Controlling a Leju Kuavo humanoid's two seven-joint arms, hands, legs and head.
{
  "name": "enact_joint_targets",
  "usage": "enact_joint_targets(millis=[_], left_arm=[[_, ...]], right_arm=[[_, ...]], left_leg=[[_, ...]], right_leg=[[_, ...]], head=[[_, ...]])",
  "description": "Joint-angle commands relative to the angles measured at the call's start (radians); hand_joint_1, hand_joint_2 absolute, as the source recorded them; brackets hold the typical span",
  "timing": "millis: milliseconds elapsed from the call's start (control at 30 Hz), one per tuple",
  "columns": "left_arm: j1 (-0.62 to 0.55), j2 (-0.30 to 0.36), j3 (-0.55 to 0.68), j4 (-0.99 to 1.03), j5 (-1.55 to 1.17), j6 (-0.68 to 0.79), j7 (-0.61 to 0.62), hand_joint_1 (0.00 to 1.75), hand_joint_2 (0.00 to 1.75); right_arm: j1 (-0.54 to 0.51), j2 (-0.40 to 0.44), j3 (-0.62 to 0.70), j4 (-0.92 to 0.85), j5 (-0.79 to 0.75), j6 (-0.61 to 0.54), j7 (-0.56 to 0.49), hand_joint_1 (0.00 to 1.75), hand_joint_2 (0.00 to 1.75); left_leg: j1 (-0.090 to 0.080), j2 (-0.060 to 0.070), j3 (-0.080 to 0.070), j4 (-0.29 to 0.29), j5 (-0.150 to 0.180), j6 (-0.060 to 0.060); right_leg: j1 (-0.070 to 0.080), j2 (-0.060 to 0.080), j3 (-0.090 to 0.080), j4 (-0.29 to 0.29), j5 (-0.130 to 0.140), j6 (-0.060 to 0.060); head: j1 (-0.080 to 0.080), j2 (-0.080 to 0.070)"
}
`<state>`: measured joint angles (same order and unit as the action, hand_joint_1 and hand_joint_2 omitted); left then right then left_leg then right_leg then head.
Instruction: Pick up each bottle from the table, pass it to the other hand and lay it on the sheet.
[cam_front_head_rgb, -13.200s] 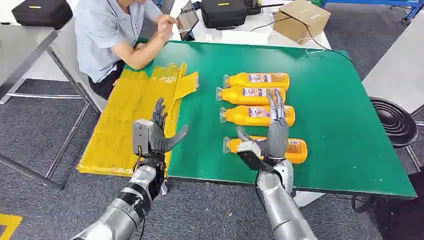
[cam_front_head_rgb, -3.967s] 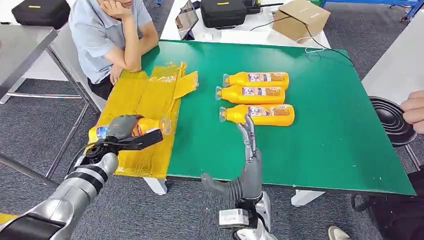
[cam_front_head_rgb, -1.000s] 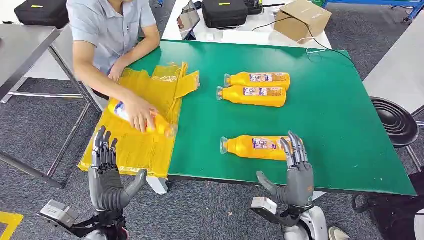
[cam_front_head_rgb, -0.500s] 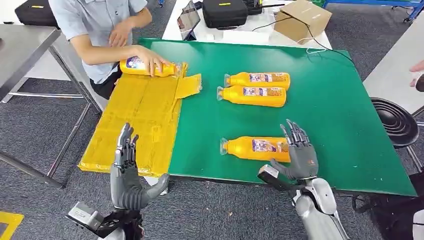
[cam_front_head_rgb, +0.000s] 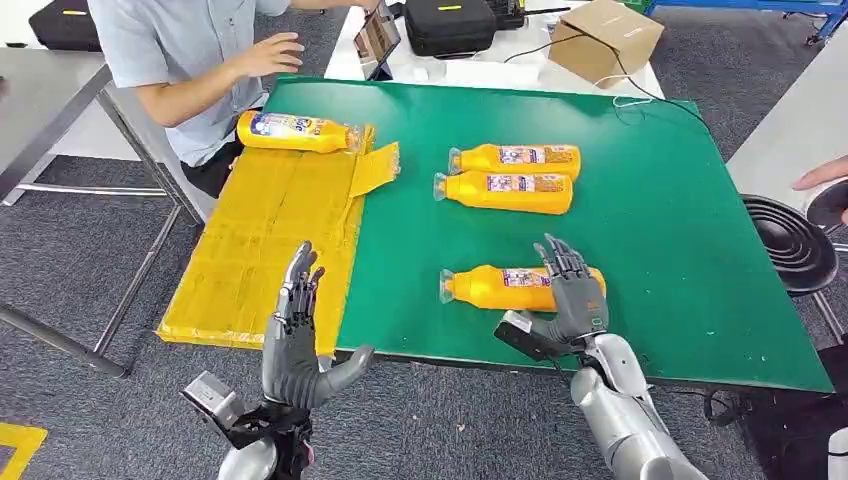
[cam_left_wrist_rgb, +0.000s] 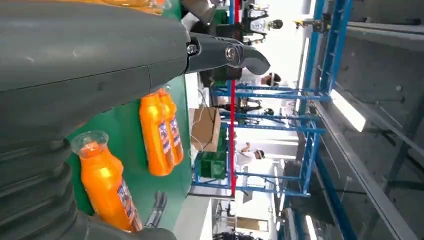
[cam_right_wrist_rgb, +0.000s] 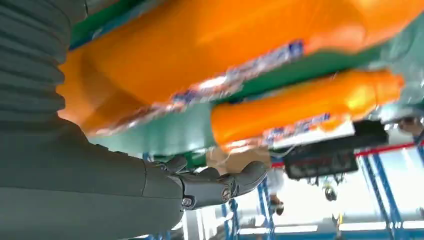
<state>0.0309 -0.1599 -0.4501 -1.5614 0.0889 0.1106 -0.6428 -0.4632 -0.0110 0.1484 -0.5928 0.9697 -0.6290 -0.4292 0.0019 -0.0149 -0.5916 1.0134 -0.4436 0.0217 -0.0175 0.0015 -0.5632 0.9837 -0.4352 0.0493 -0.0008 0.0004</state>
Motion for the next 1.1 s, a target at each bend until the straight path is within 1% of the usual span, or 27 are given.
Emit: enact_joint_targets(millis=[33, 167, 200, 233, 267, 300, 333, 400, 467, 533, 667, 767, 800, 933, 1100], left_arm=[[-0.034, 0.001, -0.013, 0.076, 0.010, 0.008, 0.005, 0.00, 1.75], [-0.034, 0.003, -0.010, 0.068, 0.027, 0.001, 0.016, 0.00, 1.75], [-0.033, 0.006, -0.011, 0.060, 0.027, 0.001, 0.016, 0.00, 1.75], [-0.032, 0.007, -0.012, 0.058, 0.027, 0.001, 0.016, 0.00, 1.75], [-0.032, 0.007, -0.012, 0.056, 0.027, 0.001, 0.016, 0.00, 1.75], [-0.025, 0.010, -0.009, 0.044, 0.022, 0.006, 0.021, 0.00, 1.75], [-0.019, 0.012, -0.006, 0.034, 0.021, 0.008, 0.026, 0.00, 1.75], [-0.005, 0.015, -0.001, 0.011, 0.023, 0.000, 0.042, 0.00, 1.75], [0.006, 0.016, 0.002, -0.003, 0.021, -0.005, 0.049, 0.00, 1.75], [0.024, 0.013, 0.011, -0.027, 0.017, -0.013, 0.060, 0.00, 1.75], [0.044, 0.014, 0.022, -0.055, 0.004, -0.032, 0.085, 0.00, 1.75], [0.049, 0.013, 0.028, -0.059, -0.004, -0.033, 0.091, 0.00, 1.75], [0.050, 0.011, 0.032, -0.059, -0.010, -0.040, 0.099, 0.00, 1.75], [0.054, 0.003, 0.046, -0.055, -0.026, -0.053, 0.104, 0.00, 1.75], [0.053, 0.002, 0.048, -0.054, -0.028, -0.057, 0.106, 0.00, 1.75]], right_arm=[[-0.070, 0.015, 0.039, 0.162, -0.001, 0.010, 0.004, 0.00, 1.75], [-0.079, 0.007, 0.060, 0.185, 0.021, 0.042, 0.037, 0.00, 1.75], [-0.085, -0.003, 0.085, 0.198, 0.059, 0.043, 0.086, 0.00, 1.75], [-0.087, -0.009, 0.099, 0.201, 0.082, 0.036, 0.112, 0.00, 1.75], [-0.088, -0.011, 0.099, 0.201, 0.083, 0.040, 0.114, 0.00, 1.75], [-0.110, -0.018, 0.143, 0.232, 0.164, 0.068, 0.255, 0.00, 1.75], [-0.122, -0.023, 0.165, 0.234, 0.194, 0.123, 0.310, 0.00, 1.75], [-0.122, -0.034, 0.195, 0.206, 0.247, 0.141, 0.389, 0.00, 1.75], [-0.120, -0.043, 0.222, 0.188, 0.290, 0.143, 0.442, 0.00, 1.75], [-0.110, -0.042, 0.238, 0.153, 0.326, 0.174, 0.483, 0.00, 1.75], [-0.069, -0.043, 0.263, 0.066, 0.375, 0.235, 0.536, 0.00, 1.75], [-0.057, -0.041, 0.269, 0.039, 0.386, 0.256, 0.551, 0.00, 1.75], [-0.047, -0.043, 0.266, 0.014, 0.390, 0.279, 0.558, 0.00, 1.75], [-0.017, -0.035, 0.248, -0.027, 0.371, 0.339, 0.553, 0.00, 1.75], [-0.016, -0.037, 0.252, -0.021, 0.373, 0.349, 0.546, 0.00, 1.75]], left_leg=[[0.000, 0.001, 0.001, -0.001, 0.000, -0.001], [0.000, 0.002, 0.002, 0.000, -0.001, -0.001], [0.000, 0.001, 0.001, 0.000, 0.000, -0.001], [0.000, 0.001, 0.001, 0.000, 0.000, -0.001], [0.000, 0.002, 0.002, 0.000, -0.001, -0.001], [0.000, 0.001, 0.000, 0.000, 0.000, -0.001], [0.000, 0.002, 0.002, 0.000, 0.000, -0.001], [0.000, 0.002, 0.000, 0.000, 0.000, -0.001], [0.000, 0.001, 0.002, 0.000, 0.000, -0.001], [0.001, 0.001, 0.005, -0.001, 0.000, -0.001], [0.000, 0.001, 0.006, -0.001, 0.000, -0.001], [0.000, 0.001, 0.008, -0.001, 0.000, -0.001], [0.001, 0.000, 0.008, -0.001, 0.000, -0.001], [0.001, 0.000, 0.008, -0.001, 0.000, -0.001], [0.001, 0.000, 0.009, -0.001, 0.000, -0.001]], right_leg=[[0.000, 0.000, 0.001, 0.000, 0.000, -0.001], [0.001, 0.001, 0.002, 0.000, 0.000, -0.002], [0.000, 0.000, 0.001, 0.000, 0.000, -0.001], [0.000, 0.000, 0.000, 0.000, 0.000, -0.001], [0.001, 0.001, 0.001, 0.000, 0.000, -0.002], [0.000, 0.000, 0.000, 0.000, 0.000, -0.001], [0.001, 0.000, 0.001, -0.001, 0.000, -0.002], [0.000, 0.001, 0.000, 0.000, 0.000, -0.001], [0.000, 0.000, 0.001, -0.001, 0.000, -0.002], [0.001, -0.001, 0.004, -0.002, 0.000, -0.002], [0.000, 0.000, 0.005, -0.001, 0.000, -0.001], [0.001, -0.001, 0.007, -0.002, 0.000, -0.001], [0.001, -0.001, 0.007, -0.002, 0.000, -0.002], [0.001, -0.002, 0.007, -0.002, 0.000, -0.002], [0.001, -0.001, 0.008, -0.002, 0.000, -0.001]], head=[[0.000, 0.000], [0.000, 0.000], [0.000, 0.000], [0.000, 0.000], [0.000, 0.000], [0.000, 0.000], [0.000, 0.000], [0.000, 0.000], [0.000, 0.000], [0.000, 0.000], [0.000, 0.000], [0.000, 0.000], [0.000, 0.000], [0.000, 0.000], [0.000, 0.000]])
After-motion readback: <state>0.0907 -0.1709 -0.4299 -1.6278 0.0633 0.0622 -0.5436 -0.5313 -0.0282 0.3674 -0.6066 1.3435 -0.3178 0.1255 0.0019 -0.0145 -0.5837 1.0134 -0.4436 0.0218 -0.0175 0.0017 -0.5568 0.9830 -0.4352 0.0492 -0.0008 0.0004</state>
